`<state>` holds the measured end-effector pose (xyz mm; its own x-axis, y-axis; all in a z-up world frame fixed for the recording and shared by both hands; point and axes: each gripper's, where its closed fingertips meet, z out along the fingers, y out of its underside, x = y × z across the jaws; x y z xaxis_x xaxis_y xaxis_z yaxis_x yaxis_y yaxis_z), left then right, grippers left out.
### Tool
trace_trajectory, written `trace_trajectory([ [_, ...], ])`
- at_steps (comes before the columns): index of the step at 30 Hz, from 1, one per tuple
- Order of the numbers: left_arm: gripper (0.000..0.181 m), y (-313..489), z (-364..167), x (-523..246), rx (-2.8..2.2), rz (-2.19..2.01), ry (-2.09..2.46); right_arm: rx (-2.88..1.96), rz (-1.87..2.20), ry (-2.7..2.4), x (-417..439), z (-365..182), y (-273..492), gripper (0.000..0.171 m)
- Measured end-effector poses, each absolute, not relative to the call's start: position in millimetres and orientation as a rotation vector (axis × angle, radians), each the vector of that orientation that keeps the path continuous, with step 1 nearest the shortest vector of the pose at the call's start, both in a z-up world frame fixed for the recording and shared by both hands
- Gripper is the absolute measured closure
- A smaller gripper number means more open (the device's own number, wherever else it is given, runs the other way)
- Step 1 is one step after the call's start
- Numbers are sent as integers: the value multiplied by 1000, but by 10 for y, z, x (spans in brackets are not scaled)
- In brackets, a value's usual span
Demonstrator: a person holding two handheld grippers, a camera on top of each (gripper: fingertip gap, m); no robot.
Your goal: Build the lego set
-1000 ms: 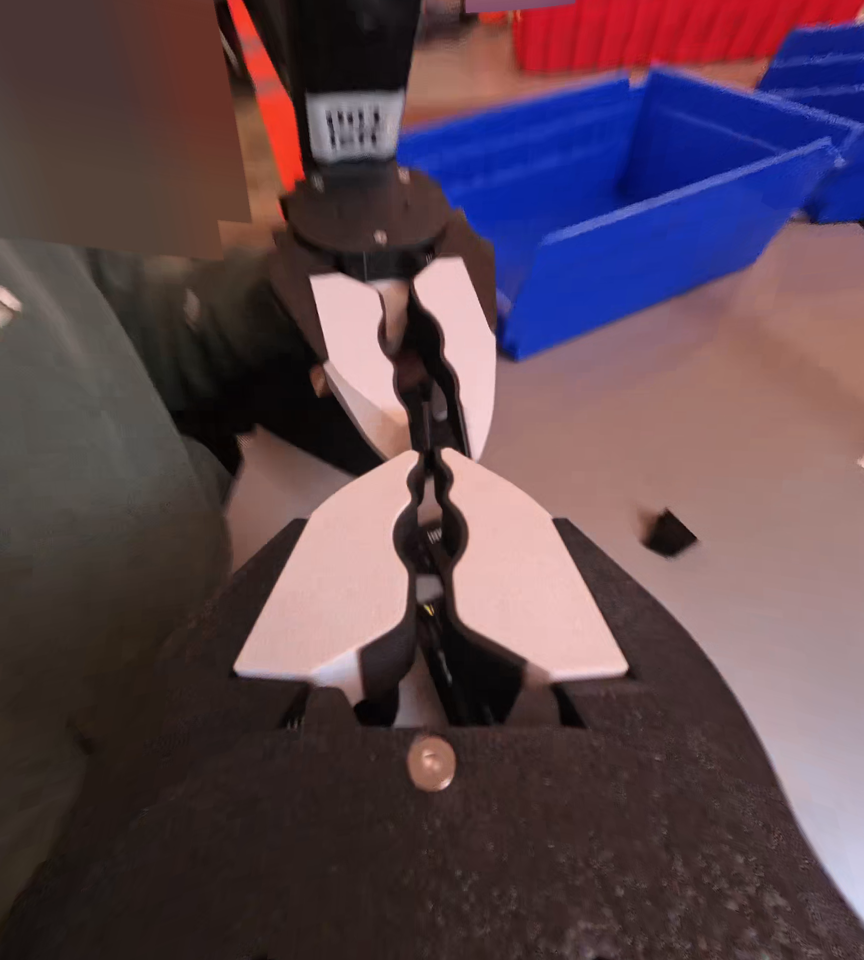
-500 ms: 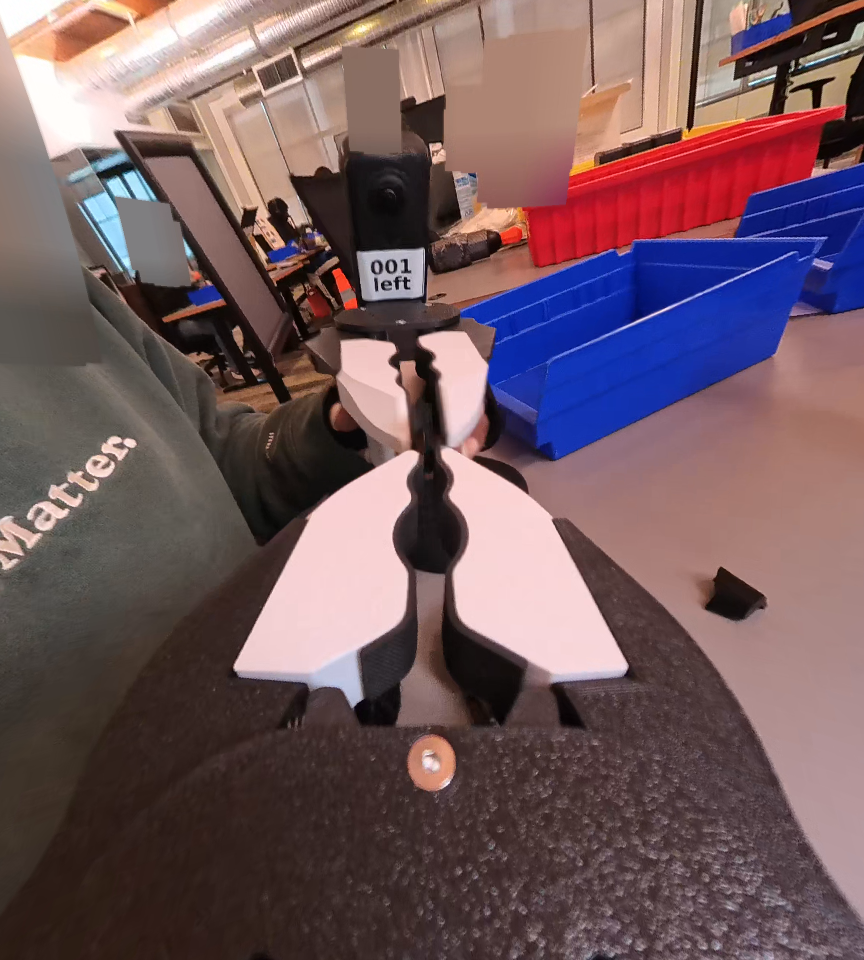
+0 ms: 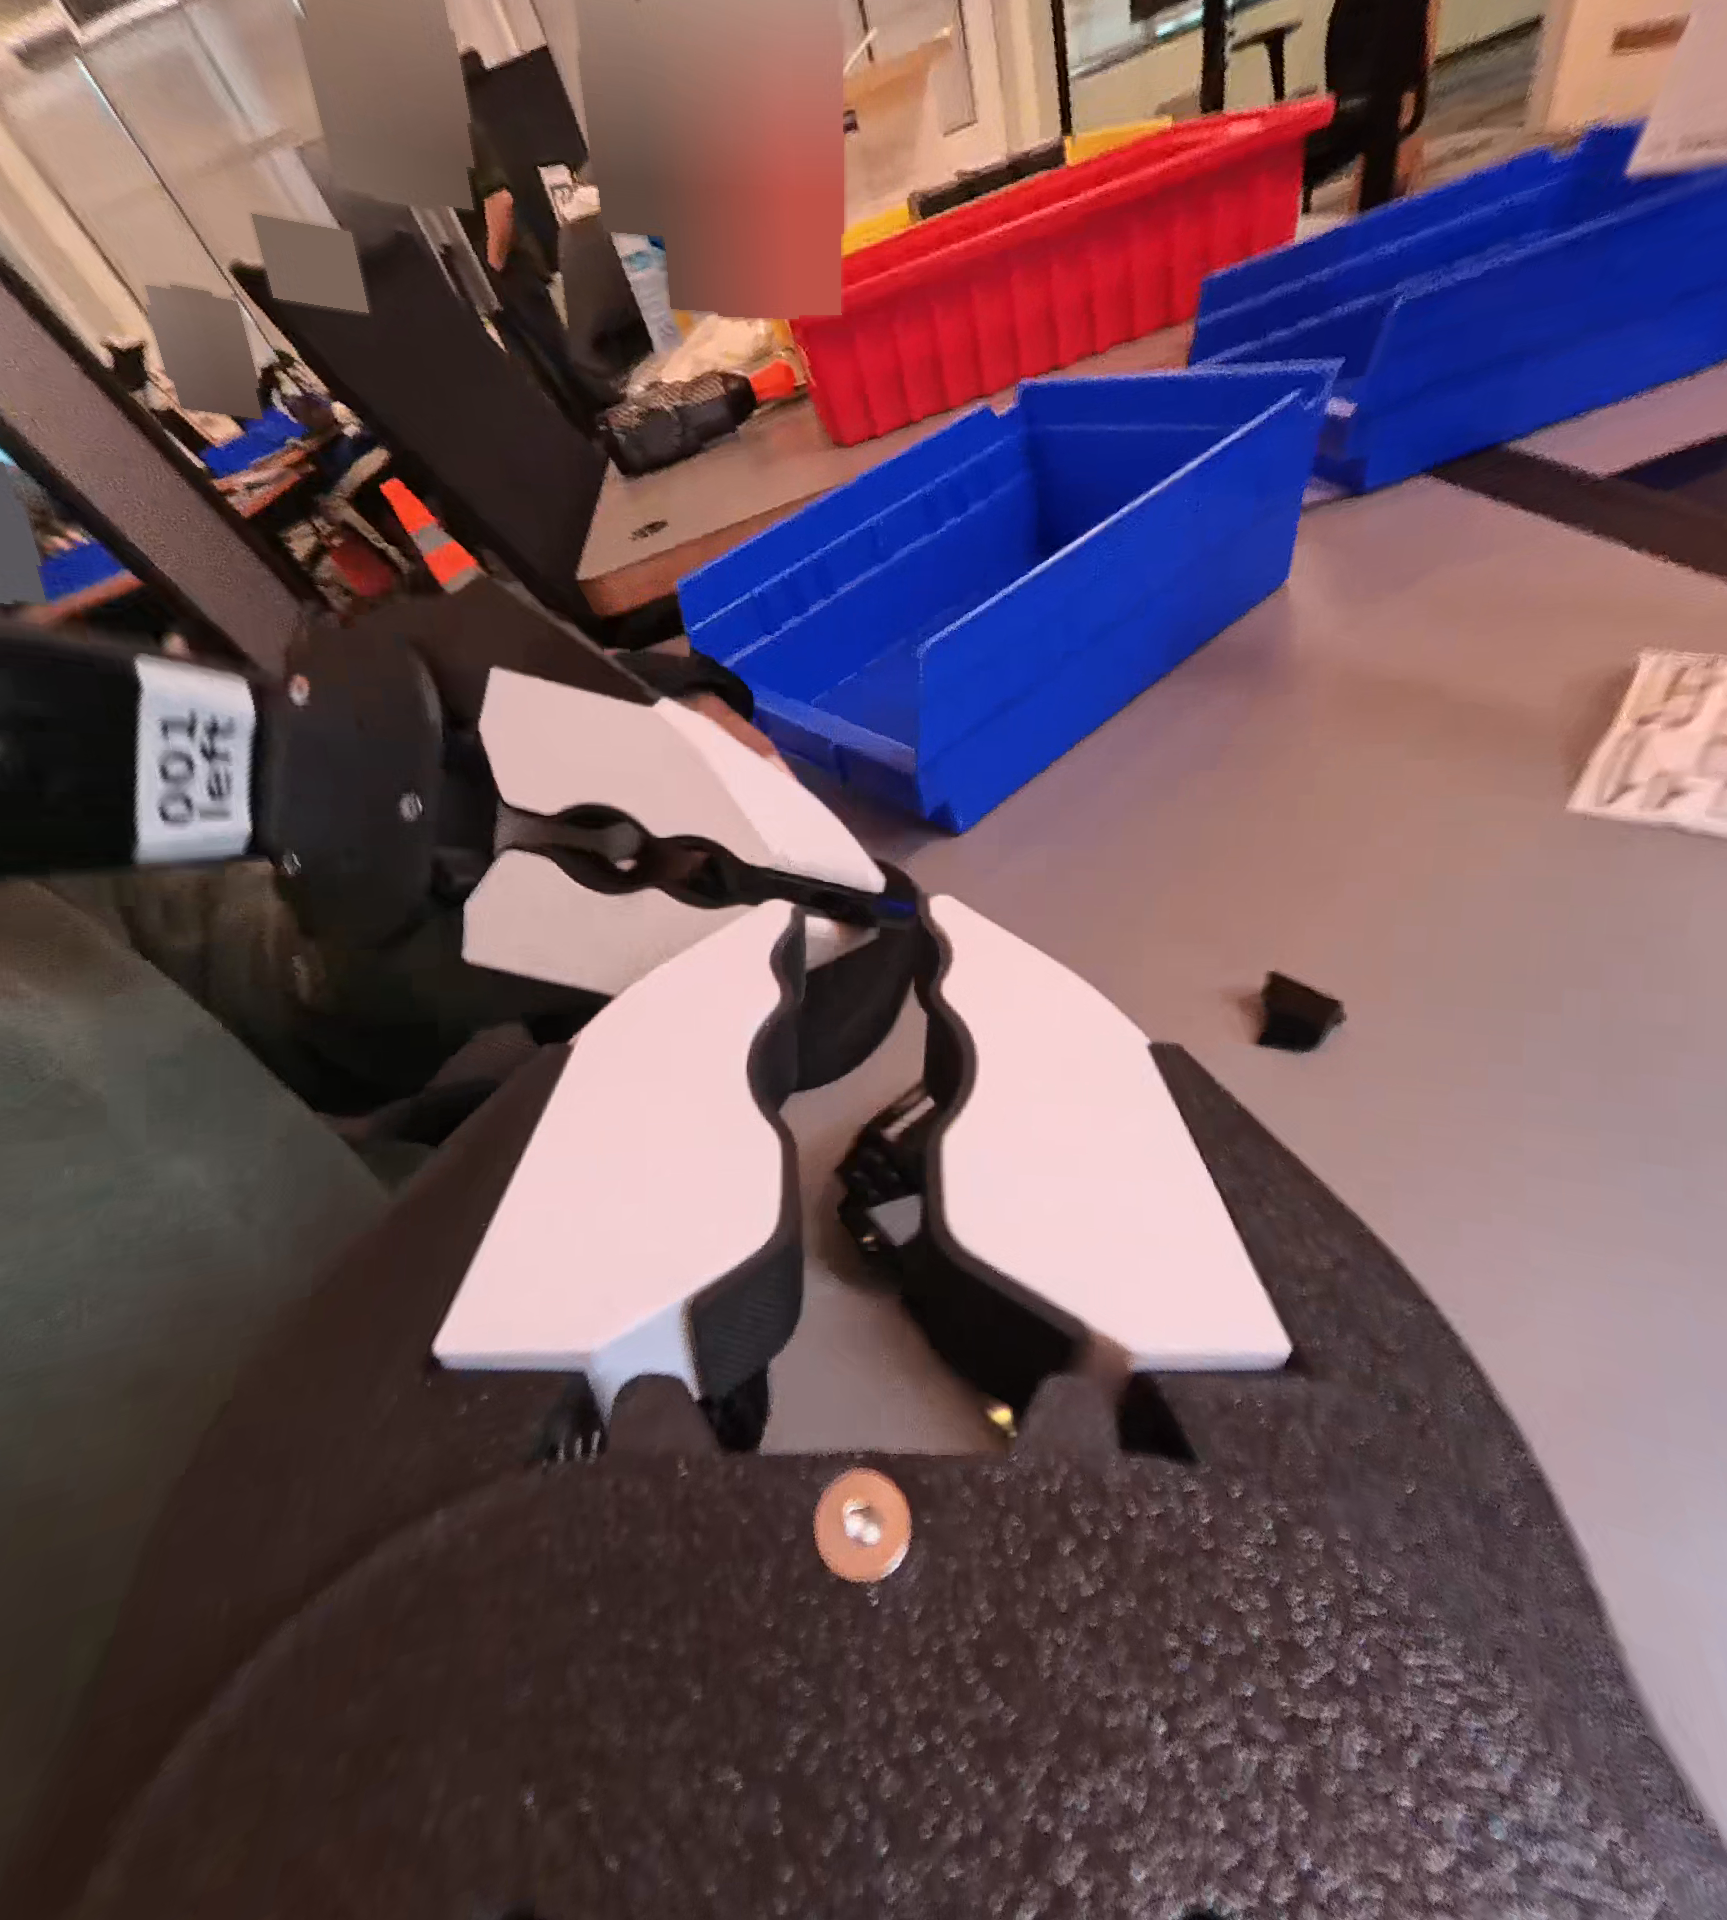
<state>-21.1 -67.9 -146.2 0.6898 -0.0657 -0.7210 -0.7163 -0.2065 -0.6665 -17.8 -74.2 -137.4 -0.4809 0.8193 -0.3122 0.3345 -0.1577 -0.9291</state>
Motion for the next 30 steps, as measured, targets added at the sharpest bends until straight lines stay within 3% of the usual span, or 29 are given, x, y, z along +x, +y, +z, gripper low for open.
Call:
trace_trajectory([
  [7, 178, -698, -1411, -174, -1531, 944, 712, -1582, 2087, -1418, -170, -1337, -781, 149],
  [10, 178, -712, -1347, -156, -1455, 1007, 721, -1638, 2247, -1328, -166, -1303, -765, 160],
  [21, 175, -729, -1396, -162, -1322, 1155, 817, -1784, 2475, -1301, -149, -1362, -813, 167],
  [23, 171, -733, -1422, -147, -1354, 1052, 805, -1753, 2475, -1356, -129, -1374, -806, 168],
  [26, 150, -757, -1452, -135, -1468, 735, 725, -1665, 2426, -1513, -71, -1393, -763, 168],
  [30, 141, -860, -1469, 12, -1581, 203, 739, -1554, 2352, -1897, 90, -1434, -828, 168],
])
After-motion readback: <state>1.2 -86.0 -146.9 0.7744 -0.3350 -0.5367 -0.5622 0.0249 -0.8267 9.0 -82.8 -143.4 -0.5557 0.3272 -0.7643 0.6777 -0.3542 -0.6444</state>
